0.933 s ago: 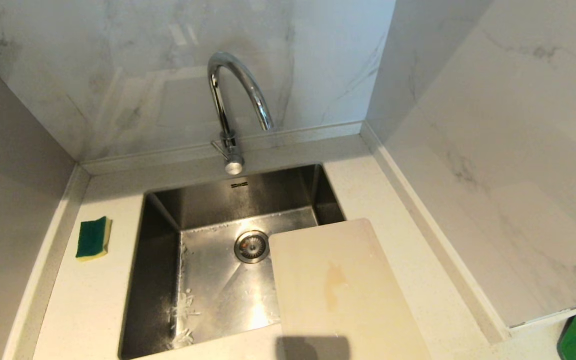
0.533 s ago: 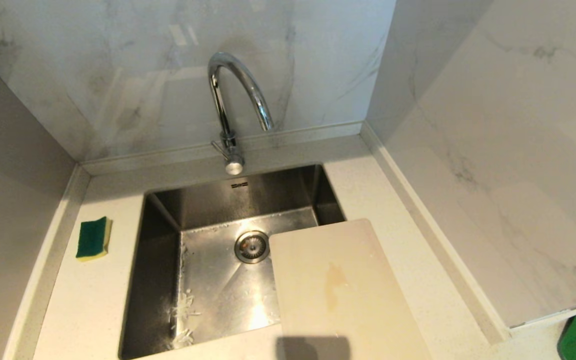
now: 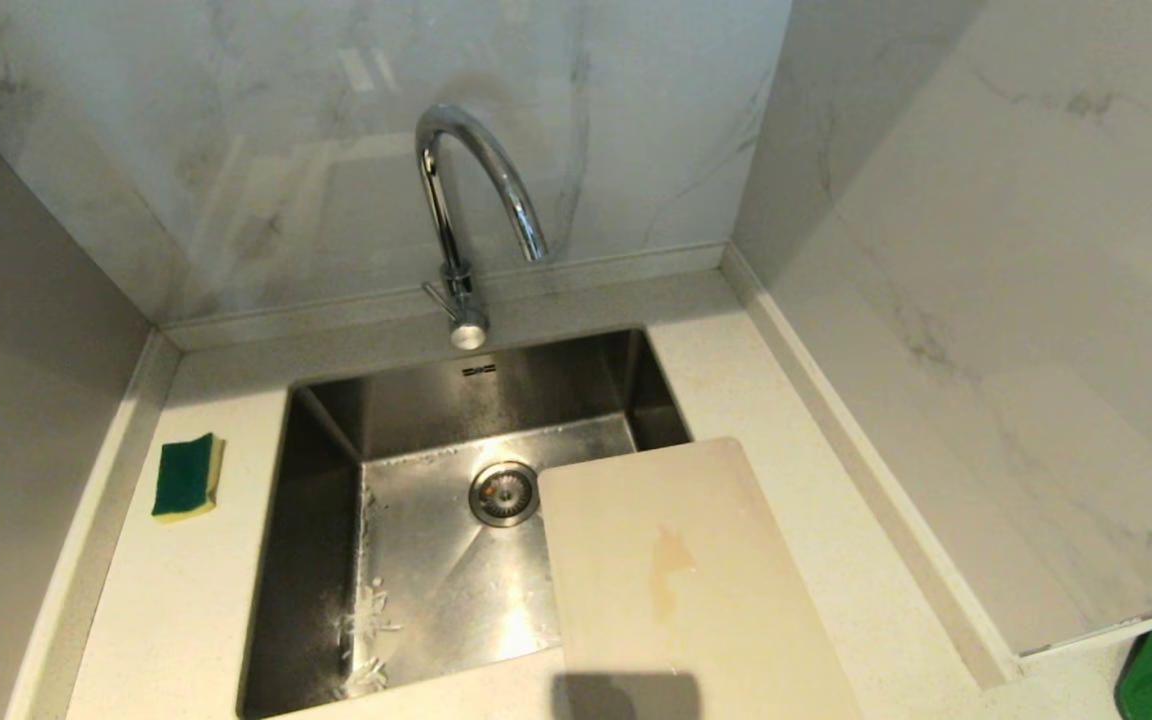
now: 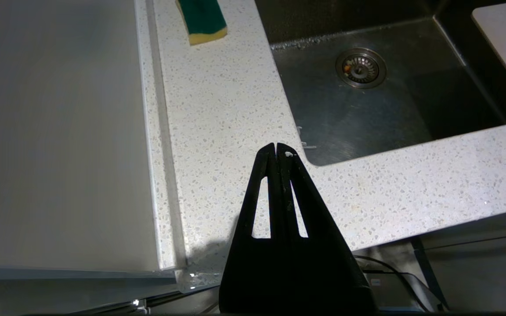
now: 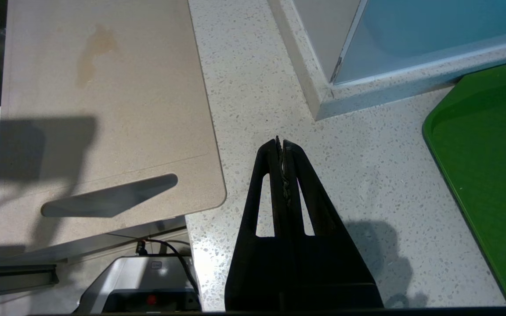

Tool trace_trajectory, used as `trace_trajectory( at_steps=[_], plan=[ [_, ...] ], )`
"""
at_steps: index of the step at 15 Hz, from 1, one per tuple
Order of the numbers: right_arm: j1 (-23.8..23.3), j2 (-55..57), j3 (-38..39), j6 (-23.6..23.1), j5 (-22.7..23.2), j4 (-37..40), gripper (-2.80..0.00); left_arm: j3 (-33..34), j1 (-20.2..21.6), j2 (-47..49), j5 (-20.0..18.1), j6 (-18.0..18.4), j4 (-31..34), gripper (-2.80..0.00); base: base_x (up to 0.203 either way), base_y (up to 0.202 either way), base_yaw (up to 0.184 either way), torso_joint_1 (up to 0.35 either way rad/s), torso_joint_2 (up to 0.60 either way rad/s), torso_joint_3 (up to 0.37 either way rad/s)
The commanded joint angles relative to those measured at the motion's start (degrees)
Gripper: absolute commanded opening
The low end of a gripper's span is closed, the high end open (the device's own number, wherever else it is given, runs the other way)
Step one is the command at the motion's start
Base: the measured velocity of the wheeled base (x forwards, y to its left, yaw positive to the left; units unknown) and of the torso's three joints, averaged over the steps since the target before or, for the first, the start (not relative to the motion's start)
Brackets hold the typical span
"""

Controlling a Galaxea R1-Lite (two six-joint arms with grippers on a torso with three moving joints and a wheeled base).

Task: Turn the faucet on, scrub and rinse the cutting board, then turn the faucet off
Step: Turn on the tap

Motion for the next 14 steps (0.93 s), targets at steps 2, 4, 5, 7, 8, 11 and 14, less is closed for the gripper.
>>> trace_trajectory(
  at_steps=[2, 4, 5, 7, 8, 11, 14],
  plan=[
    [0.00, 0.04, 0.05, 0.31, -0.10, 0.06, -2.80, 0.10, 0.00, 0.08, 0.09, -0.28, -0.19, -2.80, 0.000, 0.000, 0.000, 0.000, 0.00, 0.000],
    [0.00, 0.04, 0.05, 0.13, -0.02, 0.02, -2.80, 0.02, 0.00, 0.08, 0.11, -0.37, -0.10, -2.80, 0.000, 0.000, 0.000, 0.000, 0.00, 0.000],
    [0.00, 0.04, 0.05, 0.13, -0.02, 0.02, -2.80, 0.02, 0.00, 0.08, 0.11, -0.37, -0.01, -2.80, 0.000, 0.000, 0.000, 0.000, 0.00, 0.000],
    [0.00, 0.04, 0.05, 0.13, -0.11, 0.11, -2.80, -0.05, -0.06, 0.08, 0.11, -0.45, -0.14, -2.80, 0.000, 0.000, 0.000, 0.000, 0.00, 0.000],
    [-0.02, 0.04, 0.05, 0.13, -0.02, 0.05, -2.80, -0.47, -0.03, 0.08, 0.14, -0.48, 0.00, -2.80, 0.000, 0.000, 0.000, 0.000, 0.00, 0.000],
    [-0.08, 0.04, 0.04, 0.13, -0.02, 0.03, -2.80, -8.28, -0.02, 6.90, -3.82, -0.71, 1.54, -2.80, 0.000, 0.000, 0.000, 0.000, 0.00, 0.000],
    [-0.02, 0.04, -0.01, 0.13, -0.07, 0.04, -2.80, -23.61, -0.02, 22.83, -10.18, -0.63, 2.17, -2.80, 0.000, 0.000, 0.000, 0.000, 0.00, 0.000]
  ],
)
